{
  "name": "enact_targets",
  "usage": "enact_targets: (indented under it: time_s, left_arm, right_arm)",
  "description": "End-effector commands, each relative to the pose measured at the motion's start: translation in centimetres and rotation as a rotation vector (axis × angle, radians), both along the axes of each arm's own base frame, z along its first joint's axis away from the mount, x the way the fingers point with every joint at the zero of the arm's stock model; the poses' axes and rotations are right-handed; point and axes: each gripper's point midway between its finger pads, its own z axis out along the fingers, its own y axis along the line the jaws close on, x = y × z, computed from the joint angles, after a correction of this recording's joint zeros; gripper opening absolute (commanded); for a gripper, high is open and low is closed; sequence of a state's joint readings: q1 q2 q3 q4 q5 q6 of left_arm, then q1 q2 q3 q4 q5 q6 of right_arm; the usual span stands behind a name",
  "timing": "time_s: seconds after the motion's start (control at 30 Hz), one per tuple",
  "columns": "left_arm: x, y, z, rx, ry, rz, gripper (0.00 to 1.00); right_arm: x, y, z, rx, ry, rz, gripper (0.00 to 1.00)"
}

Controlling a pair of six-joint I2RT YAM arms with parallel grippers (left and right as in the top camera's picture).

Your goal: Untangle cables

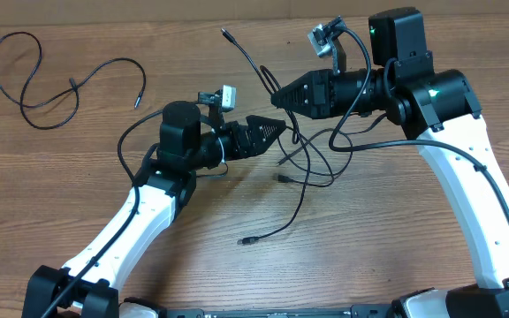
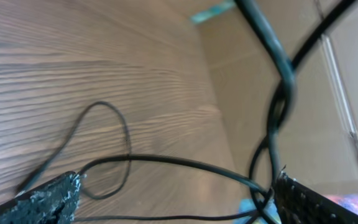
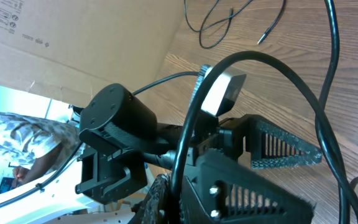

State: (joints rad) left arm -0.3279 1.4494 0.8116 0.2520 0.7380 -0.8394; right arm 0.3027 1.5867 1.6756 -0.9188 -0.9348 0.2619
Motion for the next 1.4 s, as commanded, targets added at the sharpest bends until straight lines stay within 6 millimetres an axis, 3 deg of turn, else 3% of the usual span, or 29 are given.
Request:
enact_targets:
  time_s: [0.0, 0.1, 0.23, 0.37, 0.57, 0.7, 0.87, 1.0, 1.07, 1.2, 1.23, 1.27, 1.37]
  left_arm:
    - [-1.4, -1.4, 2.1, -0.08, -0.037, -0.115, 1.0]
    - [-1.7, -1.7, 3.4, -0.112, -0.079, -0.146, 1.0]
    - [-1.1, -1.4, 3.1, -0.103, -0.071, -0.109, 1.0]
    - [-0.2, -1.3, 2.2, -0.068, -0.053, -0.035, 1.0]
    - [0.8, -1.5, 1.1, -0.011, -0.046, 0.067, 1.0]
    - [1.0, 0.1, -2.7, 0.128, 0.044, 0.165, 1.0]
    - [-0.3, 3.9, -8.7, 0.385, 0.201, 0.275, 1.0]
    - [-1.3, 4.3, -9.7, 0.416, 0.257, 0.263, 0.9]
    - [-1.4, 4.1, -9.7, 0.409, 0.259, 0.252, 0.8]
    - [-1.3, 3.9, -9.3, 0.393, 0.247, 0.246, 0.55]
    - [-1.2, 3.0, -8.5, 0.351, 0.225, 0.213, 0.4]
    - [-1.1, 2.5, -8.0, 0.325, 0.208, 0.193, 0.34]
    - [-0.7, 1.5, -6.6, 0.268, 0.157, 0.158, 0.29]
  right_arm:
    - [0.0, -0.1, 0.5, -0.015, -0.022, -0.019, 0.04]
    - [0.2, -0.4, 0.1, -0.04, -0.014, -0.041, 0.04]
    - [-0.6, 0.1, 0.8, 0.007, -0.008, 0.007, 0.04]
    - [-2.2, 1.2, 3.5, 0.151, -0.001, 0.13, 0.04]
    - [-3.2, 1.9, 7.3, 0.298, -0.048, 0.249, 0.04]
    - [-2.9, 2.0, 9.5, 0.346, -0.13, 0.276, 0.04]
    - [-0.6, 1.0, 11.3, 0.357, -0.293, 0.209, 0.04]
    - [2.6, 0.0, 10.3, 0.298, -0.289, 0.029, 0.04]
    - [4.2, -0.5, 9.1, 0.246, -0.257, -0.073, 0.04]
    - [6.6, -2.2, 5.5, 0.113, -0.15, -0.277, 0.05]
    - [7.5, -3.5, 3.6, 0.033, -0.101, -0.379, 0.05]
    - [7.8, -4.1, 2.6, -0.009, -0.076, -0.425, 0.05]
    - [8.0, -5.8, 0.2, -0.11, -0.014, -0.518, 0.06]
